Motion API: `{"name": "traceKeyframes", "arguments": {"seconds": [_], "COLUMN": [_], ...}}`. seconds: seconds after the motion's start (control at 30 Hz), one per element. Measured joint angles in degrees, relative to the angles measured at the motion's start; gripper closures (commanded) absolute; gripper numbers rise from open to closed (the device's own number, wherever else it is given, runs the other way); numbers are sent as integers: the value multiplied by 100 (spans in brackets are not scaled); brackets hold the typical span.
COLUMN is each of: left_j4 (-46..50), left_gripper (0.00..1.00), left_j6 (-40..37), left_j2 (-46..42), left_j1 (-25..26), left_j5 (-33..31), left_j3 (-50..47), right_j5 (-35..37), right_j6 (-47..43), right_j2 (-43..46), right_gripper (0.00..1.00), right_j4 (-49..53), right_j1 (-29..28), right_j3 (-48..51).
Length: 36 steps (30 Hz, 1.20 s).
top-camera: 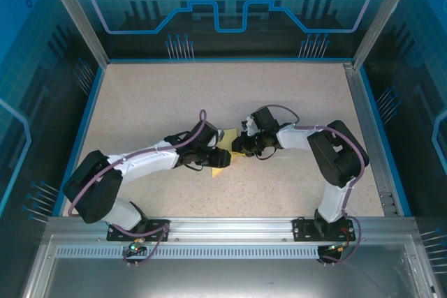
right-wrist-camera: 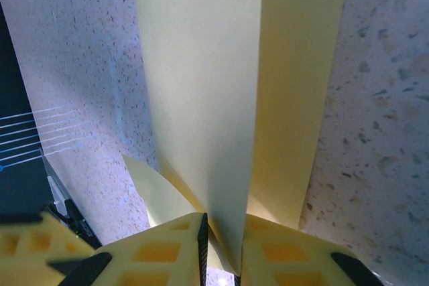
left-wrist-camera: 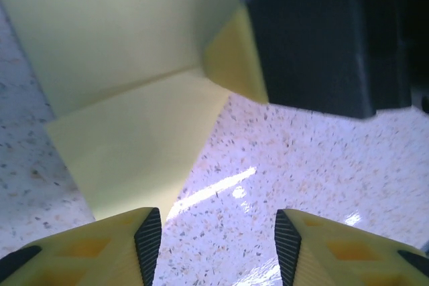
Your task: Fold a paper plane with a square sheet of paper (pick it up from the middle)
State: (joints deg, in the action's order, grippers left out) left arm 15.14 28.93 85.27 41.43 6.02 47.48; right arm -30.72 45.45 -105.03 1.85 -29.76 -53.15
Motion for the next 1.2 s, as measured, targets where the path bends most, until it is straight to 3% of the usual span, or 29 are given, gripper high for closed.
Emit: {"name": "traceKeyframes", "arguments": {"seconds": [0.63, 0.87, 1.2], "left_j4": [697, 1062, 1141], "left_gripper": [47, 54, 72], "left_j6": [-50, 63, 162], "left_j2": [1165, 1449, 1486], "left_j1": [1285, 1554, 1565], "left_j5": [-2656, -3501, -3803], "left_j3": [699, 876, 876], "right_j5": [-127, -127, -127], "right_j6": [90, 90, 87], "right_j2": [2, 2, 2], "right_gripper": [84, 83, 83], "right_j4": [0, 28, 66], "right_j1": [0, 0, 0], "right_j3": [-59, -87, -173]}}
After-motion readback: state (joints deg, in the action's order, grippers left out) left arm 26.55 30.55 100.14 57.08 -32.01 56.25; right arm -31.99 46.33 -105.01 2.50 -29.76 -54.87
